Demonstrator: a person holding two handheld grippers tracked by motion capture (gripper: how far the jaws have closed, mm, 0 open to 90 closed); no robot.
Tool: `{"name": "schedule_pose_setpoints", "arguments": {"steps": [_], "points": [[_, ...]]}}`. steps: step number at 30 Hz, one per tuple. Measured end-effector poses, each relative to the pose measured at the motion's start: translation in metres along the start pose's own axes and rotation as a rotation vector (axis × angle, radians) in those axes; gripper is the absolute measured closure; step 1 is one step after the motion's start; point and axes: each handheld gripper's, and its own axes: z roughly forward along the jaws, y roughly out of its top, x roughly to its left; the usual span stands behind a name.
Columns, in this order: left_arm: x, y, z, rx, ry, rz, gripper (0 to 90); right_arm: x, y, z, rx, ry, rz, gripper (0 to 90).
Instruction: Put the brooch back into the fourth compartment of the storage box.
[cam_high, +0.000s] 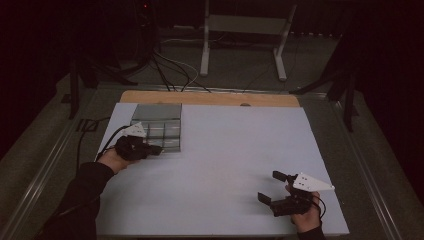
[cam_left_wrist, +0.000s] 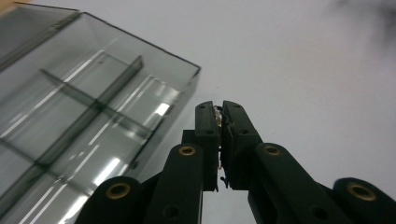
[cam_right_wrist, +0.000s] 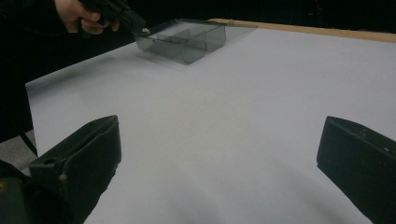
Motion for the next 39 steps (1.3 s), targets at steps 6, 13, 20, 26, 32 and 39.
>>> {"name": "schedule_pose_setpoints", "arguments": {"steps": [6,13,20,26,32,39], "points": [[0.012,-0.005,-0.01,-0.016,0.026,-0.031,87.9,0.0,0.0,0.0,-0.001,0.0,0.001,0.0],[0.027,-0.013,-0.023,-0.035,0.07,-0.072,87.9,0.0,0.0,0.0,-0.003,0.002,0.006,0.0],[0.048,-0.029,-0.034,-0.069,0.12,-0.16,87.8,0.0,0.001,-0.001,-0.007,0.002,0.004,0.0],[0.061,-0.041,-0.034,-0.074,0.152,-0.212,87.8,-0.001,0.001,-0.001,-0.01,-0.001,0.005,0.0],[0.068,-0.048,-0.029,-0.08,0.168,-0.254,87.7,-0.001,0.001,-0.001,-0.008,-0.001,0.005,0.0],[0.071,-0.059,-0.017,-0.084,0.179,-0.293,87.6,-0.001,0.0,-0.001,-0.006,-0.002,0.006,0.0]]}}
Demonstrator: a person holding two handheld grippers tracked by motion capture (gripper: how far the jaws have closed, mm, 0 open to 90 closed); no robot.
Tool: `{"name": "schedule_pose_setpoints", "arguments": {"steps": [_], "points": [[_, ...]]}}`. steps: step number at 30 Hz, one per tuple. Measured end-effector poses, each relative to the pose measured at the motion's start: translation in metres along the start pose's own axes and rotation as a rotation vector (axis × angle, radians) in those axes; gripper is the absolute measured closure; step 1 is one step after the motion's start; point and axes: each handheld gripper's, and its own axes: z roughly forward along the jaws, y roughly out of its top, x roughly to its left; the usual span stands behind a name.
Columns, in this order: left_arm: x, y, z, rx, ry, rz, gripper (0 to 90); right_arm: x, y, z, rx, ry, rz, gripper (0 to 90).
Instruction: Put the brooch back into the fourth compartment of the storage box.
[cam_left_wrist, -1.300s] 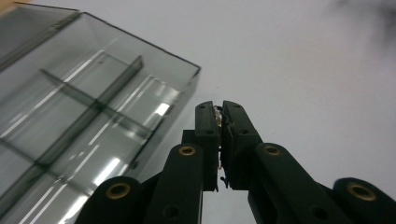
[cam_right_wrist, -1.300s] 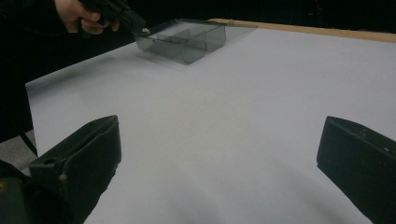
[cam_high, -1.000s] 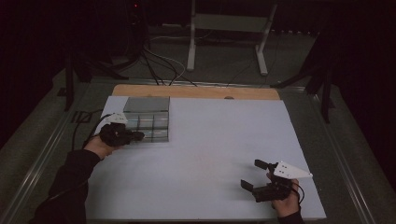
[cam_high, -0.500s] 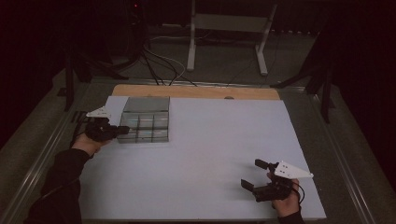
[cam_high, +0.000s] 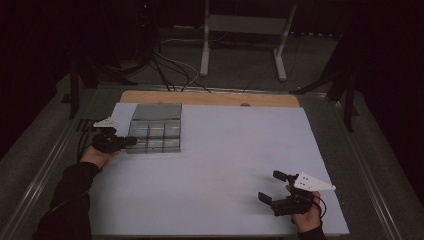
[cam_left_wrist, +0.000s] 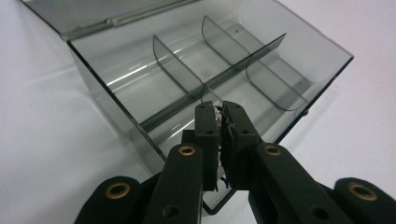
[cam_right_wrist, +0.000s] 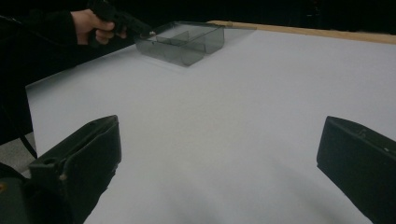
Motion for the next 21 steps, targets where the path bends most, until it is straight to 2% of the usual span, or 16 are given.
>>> {"name": "schedule_pose_setpoints", "arguments": {"steps": [7,10,11,16,18,21], "points": [[0.0,0.001,0.004,-0.009,0.004,-0.015,87.4,0.0,0.0,0.0,0.0,0.0,0.003,0.0],[0.0,0.002,0.002,-0.035,0.018,-0.023,82.1,-0.001,0.0,0.0,0.001,0.002,0.004,0.0],[0.0,0.003,0.001,-0.05,0.006,-0.033,82.0,-0.001,0.0,0.0,0.001,0.002,0.004,0.0],[-0.005,0.006,-0.002,-0.047,0.011,-0.035,65.2,-0.001,0.0,0.0,0.0,0.001,0.005,0.0],[-0.009,0.007,-0.003,-0.036,0.018,-0.02,56.8,0.0,0.0,0.0,0.001,0.002,0.005,0.0],[-0.015,0.009,-0.004,-0.038,-0.004,0.0,45.0,0.0,0.0,0.0,0.002,0.002,0.004,0.0]]}}
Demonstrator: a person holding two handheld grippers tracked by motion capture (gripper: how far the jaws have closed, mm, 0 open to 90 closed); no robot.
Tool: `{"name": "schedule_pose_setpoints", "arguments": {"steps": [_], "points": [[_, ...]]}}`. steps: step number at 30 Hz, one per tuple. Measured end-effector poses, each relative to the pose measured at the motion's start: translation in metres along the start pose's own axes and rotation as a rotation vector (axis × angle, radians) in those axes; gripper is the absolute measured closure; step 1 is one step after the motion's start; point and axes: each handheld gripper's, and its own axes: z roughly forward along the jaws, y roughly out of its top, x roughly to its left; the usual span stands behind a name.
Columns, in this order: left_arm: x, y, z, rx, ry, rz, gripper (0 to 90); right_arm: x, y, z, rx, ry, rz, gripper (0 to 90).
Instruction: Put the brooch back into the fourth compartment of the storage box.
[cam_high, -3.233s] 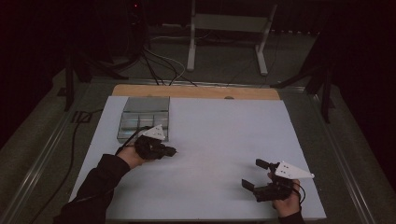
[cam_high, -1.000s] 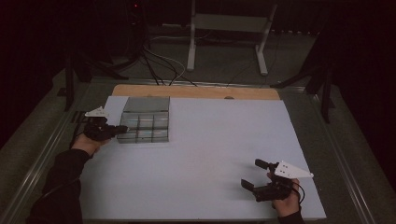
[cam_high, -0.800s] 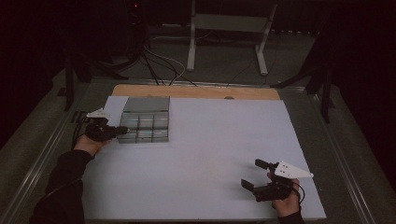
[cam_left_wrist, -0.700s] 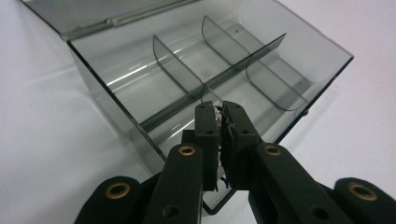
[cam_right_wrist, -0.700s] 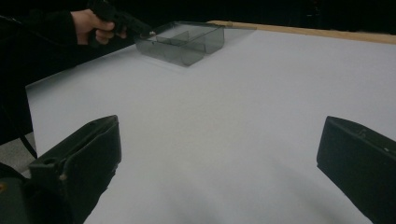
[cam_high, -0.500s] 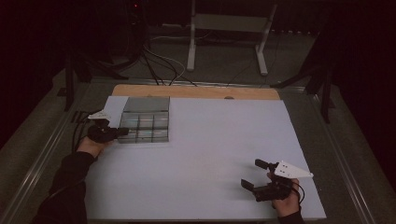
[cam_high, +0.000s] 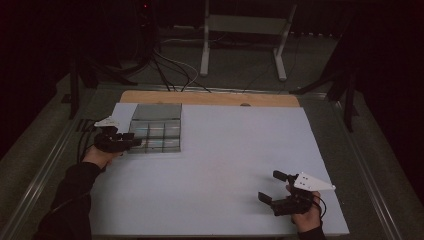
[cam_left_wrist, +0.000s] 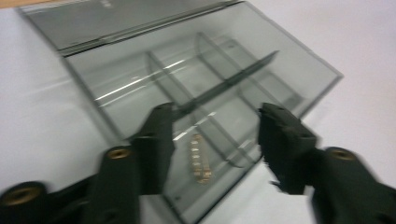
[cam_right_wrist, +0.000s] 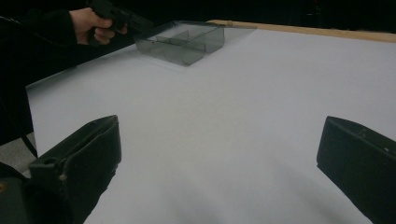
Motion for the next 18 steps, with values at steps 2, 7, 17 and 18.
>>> {"name": "schedule_pose_setpoints", "arguments": {"steps": [2,7,17,18], "points": [[-0.003,0.002,-0.001,0.002,0.006,0.003,39.1,0.0,0.0,0.0,0.001,-0.001,0.0,0.0],[-0.006,0.006,-0.005,-0.007,0.014,-0.024,21.3,0.0,0.0,0.0,0.003,-0.001,-0.002,0.0],[-0.024,0.011,-0.012,-0.034,-0.033,0.022,1.2,-0.001,0.0,-0.001,-0.001,-0.005,0.004,0.0],[-0.026,0.012,-0.013,-0.035,-0.038,0.029,1.2,-0.001,0.0,-0.001,-0.001,-0.005,0.004,0.0]]}}
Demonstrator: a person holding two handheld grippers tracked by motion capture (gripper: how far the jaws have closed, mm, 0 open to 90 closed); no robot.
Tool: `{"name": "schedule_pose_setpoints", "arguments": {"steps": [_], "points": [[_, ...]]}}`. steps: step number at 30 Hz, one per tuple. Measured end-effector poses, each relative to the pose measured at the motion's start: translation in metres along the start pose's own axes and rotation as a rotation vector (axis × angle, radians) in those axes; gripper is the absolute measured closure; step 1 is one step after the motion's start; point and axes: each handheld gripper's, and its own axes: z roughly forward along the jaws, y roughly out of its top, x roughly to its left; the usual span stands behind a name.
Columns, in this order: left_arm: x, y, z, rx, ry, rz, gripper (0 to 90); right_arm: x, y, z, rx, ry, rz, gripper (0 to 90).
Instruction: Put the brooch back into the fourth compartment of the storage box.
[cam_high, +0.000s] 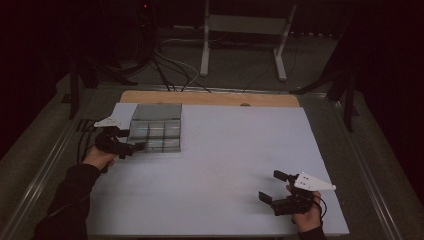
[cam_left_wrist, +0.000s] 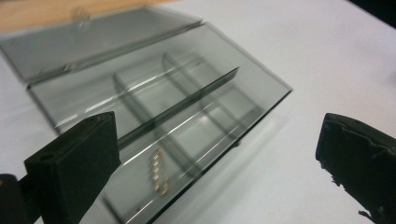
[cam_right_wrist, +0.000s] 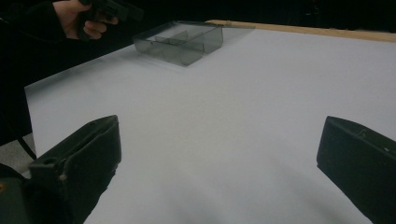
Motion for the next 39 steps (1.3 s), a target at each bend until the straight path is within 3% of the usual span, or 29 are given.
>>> {"name": "schedule_pose_setpoints", "arguments": {"steps": [8,10,26,29,39], "points": [[-0.013,0.001,-0.006,-0.037,-0.031,0.049,1.2,0.0,0.0,0.0,-0.001,0.002,0.0,0.0],[-0.019,-0.004,-0.007,-0.046,-0.059,0.048,1.2,0.0,0.0,-0.001,-0.004,0.004,0.001,0.0],[-0.062,-0.032,-0.002,-0.039,-0.118,0.105,1.2,0.0,0.0,-0.001,-0.006,0.011,0.003,0.0],[-0.072,-0.044,0.003,-0.033,-0.155,0.111,1.2,0.0,0.0,0.0,-0.004,0.011,0.004,0.0],[-0.095,-0.075,0.007,-0.008,-0.186,0.144,1.2,0.001,0.0,0.0,-0.001,0.012,0.004,0.0]]}}
